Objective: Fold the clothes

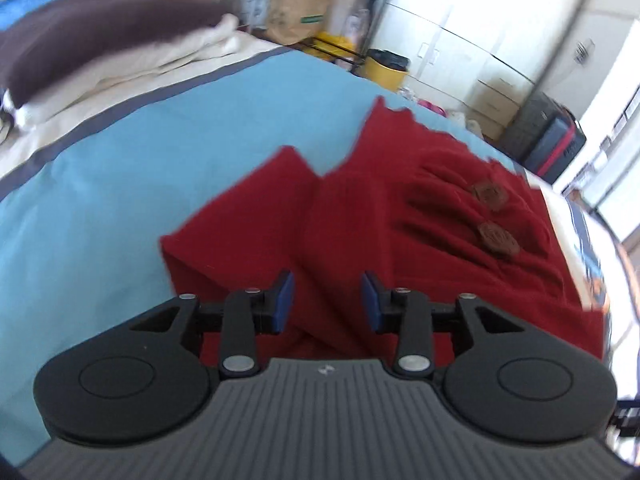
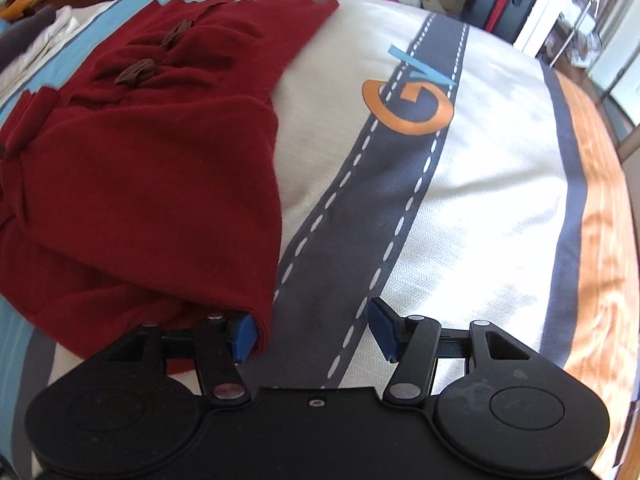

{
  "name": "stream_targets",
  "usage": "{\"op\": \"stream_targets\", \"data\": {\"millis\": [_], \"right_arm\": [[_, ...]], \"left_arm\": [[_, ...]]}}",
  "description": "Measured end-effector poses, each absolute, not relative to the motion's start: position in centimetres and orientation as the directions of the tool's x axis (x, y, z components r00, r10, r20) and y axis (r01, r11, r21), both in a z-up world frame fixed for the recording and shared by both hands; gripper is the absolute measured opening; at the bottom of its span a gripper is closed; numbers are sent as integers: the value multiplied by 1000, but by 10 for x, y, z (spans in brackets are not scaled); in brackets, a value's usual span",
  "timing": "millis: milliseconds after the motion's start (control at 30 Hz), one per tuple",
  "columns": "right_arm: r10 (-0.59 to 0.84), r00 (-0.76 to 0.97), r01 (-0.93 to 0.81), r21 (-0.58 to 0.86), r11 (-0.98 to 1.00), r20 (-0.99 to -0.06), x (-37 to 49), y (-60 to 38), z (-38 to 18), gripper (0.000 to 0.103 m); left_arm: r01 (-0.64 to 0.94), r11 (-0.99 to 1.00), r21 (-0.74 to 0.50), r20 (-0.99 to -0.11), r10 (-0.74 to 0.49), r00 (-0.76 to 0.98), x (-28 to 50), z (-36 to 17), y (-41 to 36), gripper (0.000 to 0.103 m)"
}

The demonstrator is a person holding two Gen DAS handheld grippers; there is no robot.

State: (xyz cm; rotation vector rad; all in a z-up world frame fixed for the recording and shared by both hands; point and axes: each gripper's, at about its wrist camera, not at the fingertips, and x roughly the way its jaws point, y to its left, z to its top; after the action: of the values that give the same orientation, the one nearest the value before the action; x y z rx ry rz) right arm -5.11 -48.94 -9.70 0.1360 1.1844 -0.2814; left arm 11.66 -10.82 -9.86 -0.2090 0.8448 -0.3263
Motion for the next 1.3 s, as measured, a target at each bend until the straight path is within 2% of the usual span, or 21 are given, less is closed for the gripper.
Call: {"op": "stream_targets", "data": {"millis": [33, 133, 200, 233, 367, 433, 533, 600, 667, 733, 867, 1000, 1200, 1300], "right_arm": [[-149, 349, 286, -46, 957, -925, -53, -487, -94, 62], [-151, 376, 298, -35, 954, -914, -58, -487, -85, 62], [-129, 397, 298, -5, 954, -909, -57, -488, -82, 62], [-113, 408, 292, 12, 956, -906, -56, -488, -81, 62], [-35, 474, 222, 81, 972, -880, -54, -478, -68, 62], [13, 517, 197, 134, 971, -856, -55, -475, -62, 63], [85, 580, 162, 218, 962, -810, -53, -473, -59, 63], [139, 608, 151, 286, 946, -782, -46, -474, -60, 63], [184, 624, 133, 335, 933, -760, -34, -472, -63, 63], [211, 641, 96, 350, 932, -738, -21, -464, -64, 63], [200, 632, 103, 336, 936, -749, 10, -452, -84, 64], [151, 594, 114, 268, 957, -790, 27, -445, -99, 64], [145, 565, 150, 273, 950, -812, 25, -434, -94, 66], [118, 553, 135, 229, 964, -825, 22, -423, -93, 66]], "left_arm": [[210, 925, -316, -700, -377, 607, 121, -96, -105, 37], [314, 897, -312, -736, -437, 516, 134, -86, -103, 54], [448, 854, -266, -809, -450, 377, 146, -83, -118, 56], [493, 840, -225, -822, -436, 367, 145, -80, -124, 56], [601, 785, -151, -762, -479, 435, 134, -74, -141, 58], [601, 790, -118, -737, -475, 480, 133, -85, -149, 61], [480, 871, -102, -727, -395, 561, 134, -102, -156, 62], [474, 876, -88, -716, -387, 581, 137, -110, -162, 62], [474, 881, 9, -715, -326, 619, 140, -113, -163, 56], [424, 903, 66, -708, -257, 658, 144, -111, -155, 56], [322, 946, -30, -716, -245, 653, 146, -104, -120, 56], [272, 961, -43, -753, -210, 623, 140, -98, -92, 56], [135, 937, -321, -779, -342, 526, 152, -103, -45, 56], [104, 930, -352, -780, -353, 517, 159, -109, -40, 57]]}}
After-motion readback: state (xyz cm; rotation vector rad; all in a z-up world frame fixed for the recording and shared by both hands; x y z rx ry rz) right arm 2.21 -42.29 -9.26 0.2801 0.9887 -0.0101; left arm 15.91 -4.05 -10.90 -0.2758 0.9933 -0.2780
